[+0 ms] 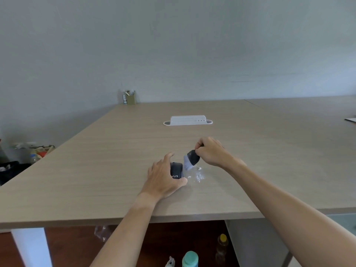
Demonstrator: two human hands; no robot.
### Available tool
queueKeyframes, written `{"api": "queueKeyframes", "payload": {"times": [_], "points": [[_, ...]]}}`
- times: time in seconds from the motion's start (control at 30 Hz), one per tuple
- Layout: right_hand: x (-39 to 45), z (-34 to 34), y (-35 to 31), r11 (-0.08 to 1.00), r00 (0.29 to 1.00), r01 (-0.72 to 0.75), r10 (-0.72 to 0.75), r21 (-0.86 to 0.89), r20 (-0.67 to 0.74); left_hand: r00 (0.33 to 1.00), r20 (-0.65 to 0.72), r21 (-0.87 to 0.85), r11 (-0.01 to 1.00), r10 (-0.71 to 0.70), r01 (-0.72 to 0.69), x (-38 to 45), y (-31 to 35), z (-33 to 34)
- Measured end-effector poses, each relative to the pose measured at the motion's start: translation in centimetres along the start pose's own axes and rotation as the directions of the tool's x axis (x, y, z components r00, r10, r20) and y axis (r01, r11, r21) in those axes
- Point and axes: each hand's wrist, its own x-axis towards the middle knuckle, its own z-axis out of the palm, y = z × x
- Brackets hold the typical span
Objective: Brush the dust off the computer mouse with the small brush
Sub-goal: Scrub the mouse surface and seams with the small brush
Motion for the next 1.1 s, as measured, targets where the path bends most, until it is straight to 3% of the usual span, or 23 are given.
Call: {"api": "queueKeyframes", "payload": {"times": [0.17, 0.33, 0.43, 0.57, 0.67, 0.77, 0.83, 0.97, 1.03, 1.1], "points": [[-1.2, 0.6, 0.2, 0.983, 0.985, -0.027, -0.005, 0.184, 0.173, 1.000, 0.013, -0.081, 0.997, 0.009, -0.008, 0.4, -0.8, -0.2], [-1.1, 0.8, 0.8, 0.999, 1.000, 0.008, -0.008, 0.044, 0.014, 0.999, 0.050, -0.048, 0.999, 0.003, -0.001, 0.1, -0.1, -0.2], [-1.0, 0.2, 0.9, 0.998, 1.000, 0.013, -0.012, 0.068, -0.021, 0.983, 0.180, -0.114, 0.992, -0.038, 0.059, 0.6, 0.0, -1.2], [-1.5, 0.5, 0.3, 0.981, 0.997, -0.011, -0.006, 0.195, 0.083, 0.933, 0.357, -0.214, 0.969, -0.037, 0.121, 1.1, -0.5, -2.7], [-1.7, 1.0, 0.4, 0.983, 0.992, -0.016, -0.007, 0.184, 0.123, 0.940, 0.340, -0.232, 0.969, -0.005, 0.089, 0.7, -0.8, -3.0], [-1.6, 0.7, 0.7, 0.998, 1.000, 0.014, -0.015, 0.060, 0.022, 0.950, 0.312, -0.212, 0.975, 0.008, 0.061, 0.5, -0.9, -2.9], [-1.4, 0.3, 0.8, 0.998, 0.999, 0.018, -0.015, 0.067, -0.041, 0.956, 0.295, -0.194, 0.979, 0.001, 0.059, 0.5, -0.8, -2.7], [-1.8, 0.5, -0.1, 0.980, 0.996, -0.025, 0.008, 0.200, 0.087, 0.967, 0.253, -0.160, 0.986, -0.013, 0.055, 0.5, -0.8, -2.6], [-1.9, 1.0, -0.1, 0.992, 0.995, -0.007, -0.006, 0.124, 0.105, 0.971, 0.238, -0.145, 0.988, -0.009, 0.044, 0.4, -0.8, -2.5], [-1.8, 0.9, -0.1, 0.999, 0.999, 0.034, -0.034, 0.021, 0.023, 0.976, 0.219, -0.121, 0.993, 0.014, 0.013, 0.1, -0.7, -2.2]]}}
